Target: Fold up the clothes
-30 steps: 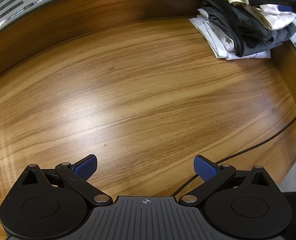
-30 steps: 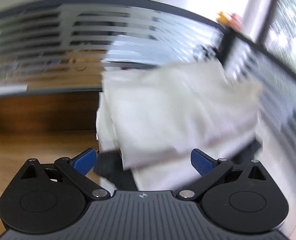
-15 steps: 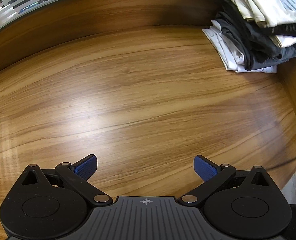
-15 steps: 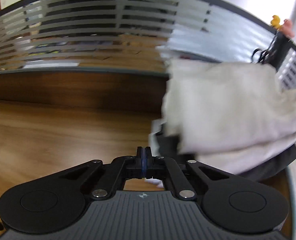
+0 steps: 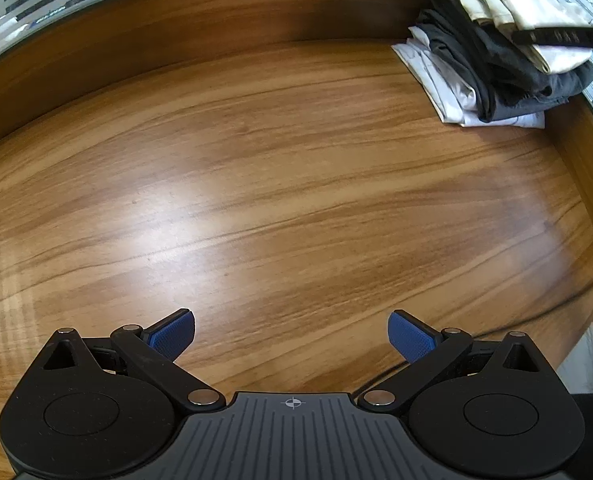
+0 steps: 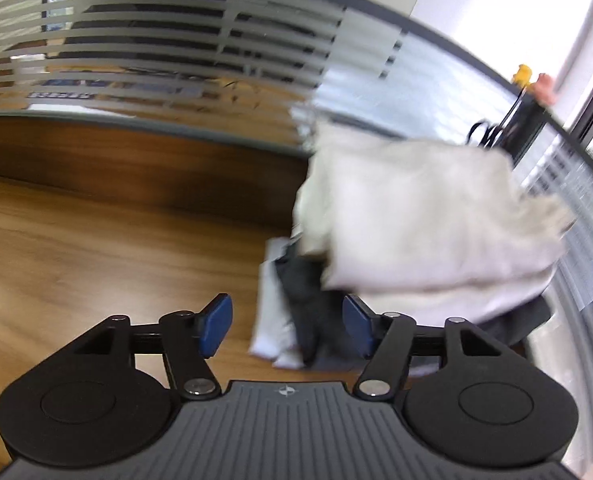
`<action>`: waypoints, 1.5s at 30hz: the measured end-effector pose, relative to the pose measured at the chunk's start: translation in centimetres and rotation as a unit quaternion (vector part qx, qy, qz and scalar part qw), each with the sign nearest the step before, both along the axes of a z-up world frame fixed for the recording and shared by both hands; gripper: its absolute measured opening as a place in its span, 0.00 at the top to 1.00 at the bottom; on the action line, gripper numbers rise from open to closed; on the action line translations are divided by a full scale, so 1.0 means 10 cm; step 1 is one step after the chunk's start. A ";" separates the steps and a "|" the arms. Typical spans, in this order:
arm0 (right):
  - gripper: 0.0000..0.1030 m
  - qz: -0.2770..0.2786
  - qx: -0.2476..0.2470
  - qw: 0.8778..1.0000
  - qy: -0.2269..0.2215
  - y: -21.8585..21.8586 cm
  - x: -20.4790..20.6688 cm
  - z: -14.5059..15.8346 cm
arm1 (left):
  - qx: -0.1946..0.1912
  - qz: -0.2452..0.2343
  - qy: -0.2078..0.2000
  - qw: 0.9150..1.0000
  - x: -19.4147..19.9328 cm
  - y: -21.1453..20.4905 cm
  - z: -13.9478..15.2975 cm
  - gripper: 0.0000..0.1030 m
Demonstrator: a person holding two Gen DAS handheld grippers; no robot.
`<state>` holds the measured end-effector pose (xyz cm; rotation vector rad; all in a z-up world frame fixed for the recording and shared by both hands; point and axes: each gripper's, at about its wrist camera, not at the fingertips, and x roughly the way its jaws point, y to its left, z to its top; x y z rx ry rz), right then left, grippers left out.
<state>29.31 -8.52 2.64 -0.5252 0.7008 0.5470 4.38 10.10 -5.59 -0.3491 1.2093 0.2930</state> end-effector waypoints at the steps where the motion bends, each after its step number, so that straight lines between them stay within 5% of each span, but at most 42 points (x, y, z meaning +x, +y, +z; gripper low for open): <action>1: 0.34 -0.001 -0.004 1.000 -0.007 0.00 0.05 0.00 | -0.001 -0.001 0.001 1.000 0.01 0.00 -0.01 0.00; 5: 0.34 -0.009 -0.035 0.999 -0.036 0.12 0.35 -0.13 | -0.001 0.004 0.001 1.000 0.03 0.02 0.00 0.00; 7: 0.54 -0.012 -0.045 0.998 -0.046 0.16 0.47 -0.18 | 0.001 0.011 -0.001 1.000 0.02 0.05 0.01 0.00; 8: 0.85 -0.013 -0.040 0.998 -0.047 0.17 0.50 -0.18 | 0.002 0.016 -0.001 1.000 0.01 0.06 0.02 0.00; 14: 0.93 0.006 -0.012 0.999 -0.042 0.21 0.39 -0.03 | -0.021 0.047 -0.002 0.999 -0.05 0.20 -0.01 0.00; 23: 0.94 0.087 0.029 0.994 0.064 0.27 -0.41 -0.12 | -0.009 0.028 -0.016 0.999 -0.07 0.19 0.09 0.00; 32: 0.90 0.157 0.007 0.961 0.229 0.30 -1.42 -0.90 | 0.004 0.003 -0.018 1.000 -0.15 0.00 0.10 0.00; 37: 0.81 0.136 0.016 0.959 0.247 0.08 -1.59 -0.99 | 0.003 -0.042 -0.023 0.999 -0.13 -0.20 0.07 0.00; 43: 0.59 0.082 0.025 0.970 0.228 -0.35 -1.67 -0.99 | 0.008 -0.130 -0.036 0.991 0.05 -0.61 0.00 0.00; 45: 0.42 0.058 0.030 0.973 0.222 -0.55 -1.68 -1.00 | 0.010 -0.161 -0.039 0.986 0.13 -0.75 -0.05 0.00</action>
